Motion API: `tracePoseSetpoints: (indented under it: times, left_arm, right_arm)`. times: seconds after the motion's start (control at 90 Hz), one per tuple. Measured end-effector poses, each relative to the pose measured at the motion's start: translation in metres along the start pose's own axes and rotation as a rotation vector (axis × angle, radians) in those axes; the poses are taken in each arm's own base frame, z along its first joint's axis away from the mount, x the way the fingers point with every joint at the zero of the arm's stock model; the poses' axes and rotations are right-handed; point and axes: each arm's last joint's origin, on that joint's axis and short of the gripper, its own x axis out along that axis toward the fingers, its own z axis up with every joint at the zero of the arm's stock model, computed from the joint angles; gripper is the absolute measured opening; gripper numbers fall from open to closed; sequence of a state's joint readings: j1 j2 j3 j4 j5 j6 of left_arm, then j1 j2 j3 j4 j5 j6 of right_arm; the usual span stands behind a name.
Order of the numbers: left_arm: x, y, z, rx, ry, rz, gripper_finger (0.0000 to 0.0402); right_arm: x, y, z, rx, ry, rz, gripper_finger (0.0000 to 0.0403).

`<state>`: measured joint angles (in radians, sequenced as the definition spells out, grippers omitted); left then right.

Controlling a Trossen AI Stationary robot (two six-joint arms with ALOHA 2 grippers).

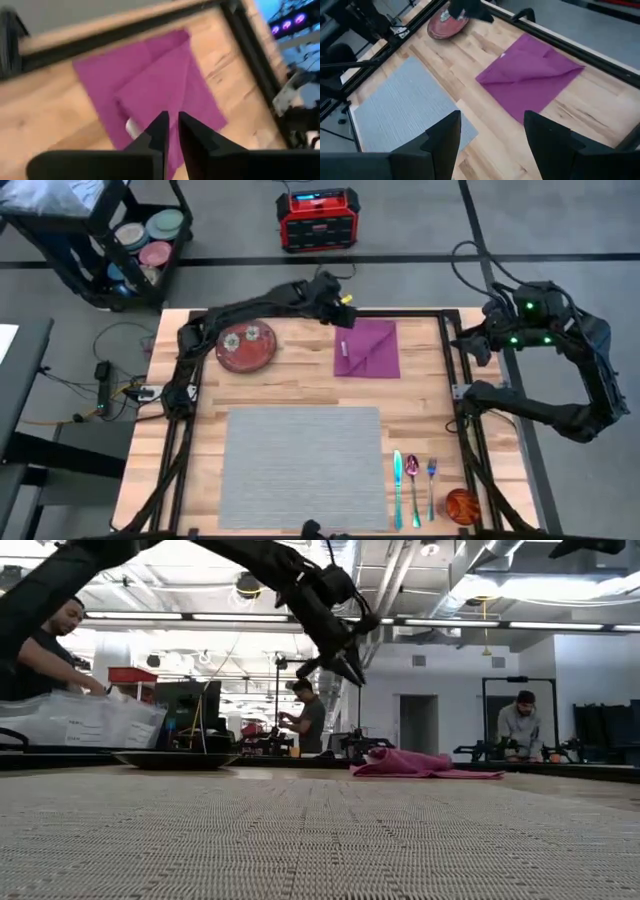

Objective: Set table place
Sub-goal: Fold the pink table towel

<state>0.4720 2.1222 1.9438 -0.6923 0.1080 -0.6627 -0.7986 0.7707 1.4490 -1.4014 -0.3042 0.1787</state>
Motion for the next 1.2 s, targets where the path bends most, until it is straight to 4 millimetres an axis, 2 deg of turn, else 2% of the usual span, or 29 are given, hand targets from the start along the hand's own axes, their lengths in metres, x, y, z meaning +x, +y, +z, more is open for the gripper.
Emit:
tracePoseSetpoints:
  times: [0.111, 0.211, 0.389, 0.667, 0.833, 1.1, 1.2]
  left_arm:
    - [0.022, 0.003, -0.007, 0.034, 0.1, -0.082, 0.0024]
    - [0.03, 0.001, -0.008, 0.049, 0.149, -0.179, 0.0025]
    - [0.031, 0.004, -0.013, 0.115, 0.208, -0.187, 0.0039]
    - [0.031, 0.011, -0.02, 0.111, 0.296, -0.169, 0.0117]
    - [0.032, 0.007, -0.018, 0.145, 0.262, -0.199, 0.0124]
    - [0.034, 0.015, -0.018, -0.063, 0.174, 0.035, 0.0125]
    - [0.042, 0.017, -0.017, -0.145, 0.101, 0.021, 0.0125]
  right_arm:
    - [0.0, 0.0, -0.001, 0.001, 0.003, 0.005, 0.0205]
    - [0.0, 0.0, -0.001, 0.001, 0.004, 0.004, 0.0205]
    - [0.0, 0.0, -0.001, -0.001, 0.006, 0.006, 0.0205]
    - [0.0, 0.0, -0.001, -0.027, 0.008, 0.005, 0.0205]
    - [0.0, 0.0, -0.003, -0.022, 0.023, 0.002, 0.0205]
    - [0.0, -0.001, -0.005, -0.01, 0.06, -0.004, 0.0205]
    - [0.0, -0.001, -0.005, -0.007, 0.055, -0.004, 0.0205]
